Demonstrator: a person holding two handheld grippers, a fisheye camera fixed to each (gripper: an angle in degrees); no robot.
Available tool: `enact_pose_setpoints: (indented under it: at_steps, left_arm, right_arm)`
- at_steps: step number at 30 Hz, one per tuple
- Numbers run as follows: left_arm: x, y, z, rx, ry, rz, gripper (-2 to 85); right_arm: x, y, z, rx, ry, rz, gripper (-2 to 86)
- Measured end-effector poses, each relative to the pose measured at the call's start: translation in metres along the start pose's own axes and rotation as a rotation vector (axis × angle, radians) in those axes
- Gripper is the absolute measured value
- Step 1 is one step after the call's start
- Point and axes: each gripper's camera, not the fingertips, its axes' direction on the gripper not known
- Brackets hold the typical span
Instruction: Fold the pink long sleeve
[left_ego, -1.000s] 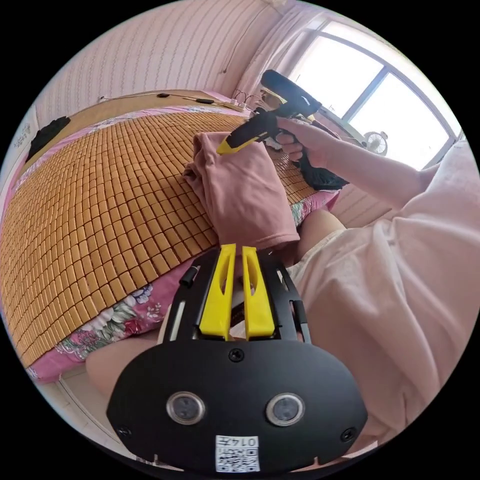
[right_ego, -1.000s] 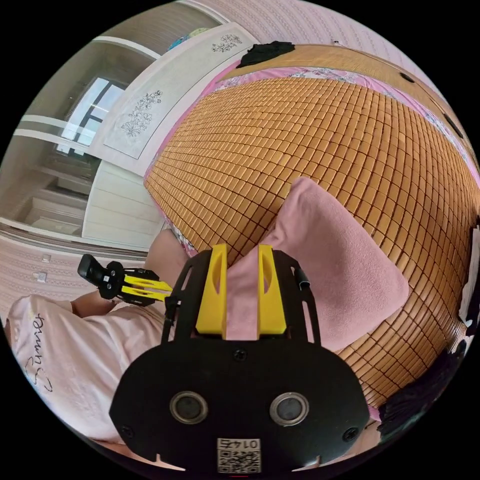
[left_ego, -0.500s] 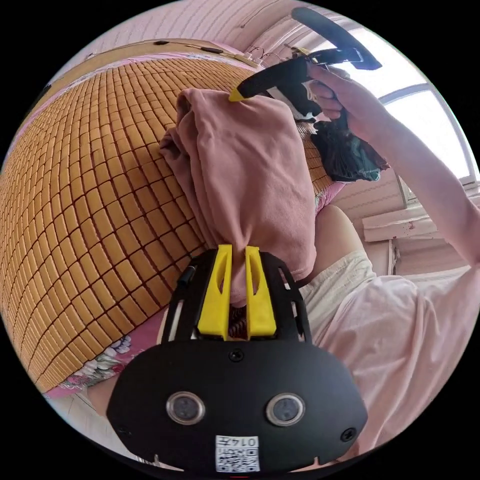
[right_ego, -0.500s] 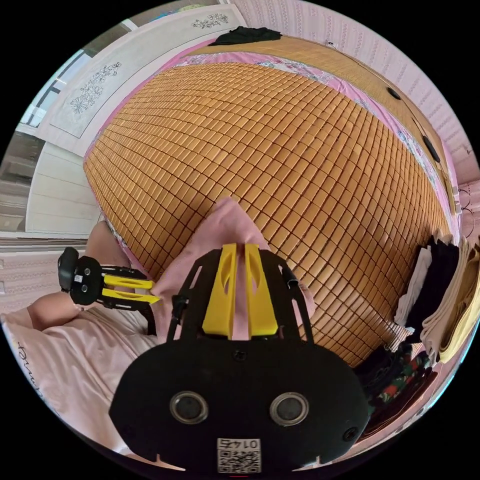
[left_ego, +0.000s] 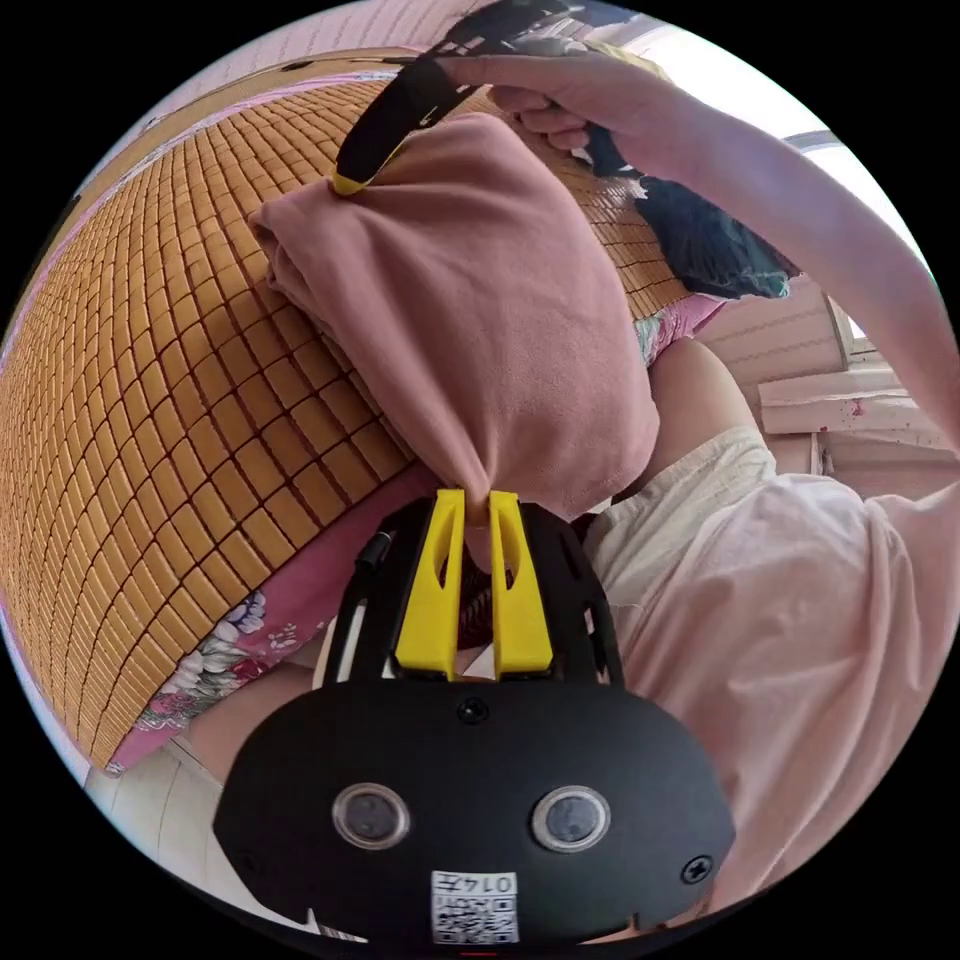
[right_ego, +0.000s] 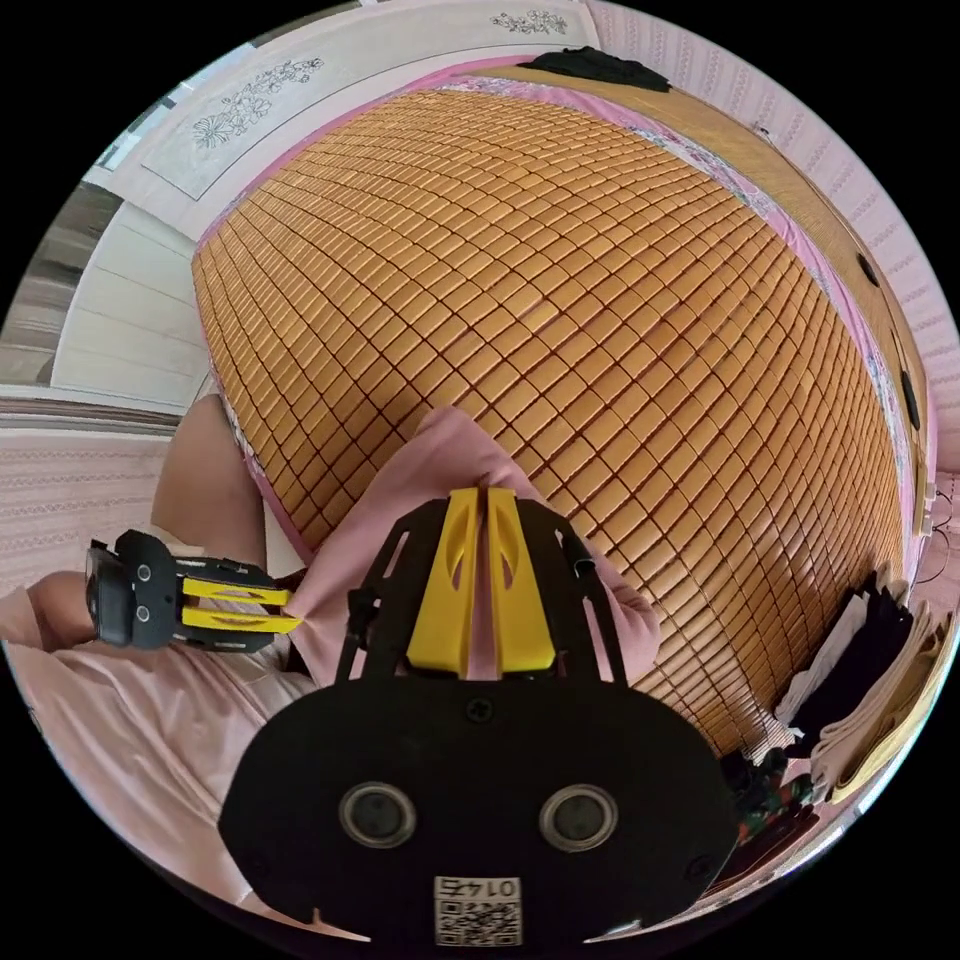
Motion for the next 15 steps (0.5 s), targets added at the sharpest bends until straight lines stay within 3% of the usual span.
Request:
enact_pose_setpoints:
  at_steps: [3, 6, 8, 11, 15]
  left_arm:
    - [-0.012, -0.004, 0.005, 0.018, 0.04, -0.038, 5.2]
    - [-0.019, 0.007, -0.018, 0.057, 0.062, -0.055, 6.6]
    - [-0.024, 0.019, -0.036, 0.12, 0.074, -0.08, 7.8]
    - [-0.041, 0.038, -0.057, 0.259, 0.165, -0.143, 9.9]
    - [-0.059, 0.035, -0.05, 0.271, 0.218, -0.192, 12.3]
  right_arm:
    - [0.013, -0.009, 0.024, -0.03, -0.043, 0.044, -0.2]
    - [0.027, 0.005, 0.002, 0.097, -0.138, 0.062, 0.4]
    - [0.039, 0.047, -0.028, 0.29, -0.167, 0.091, 0.8]
    - [0.065, 0.117, -0.036, 0.409, -0.189, 0.261, 6.1]
    - [0.087, 0.199, 0.001, 0.415, -0.311, 0.468, 13.2]
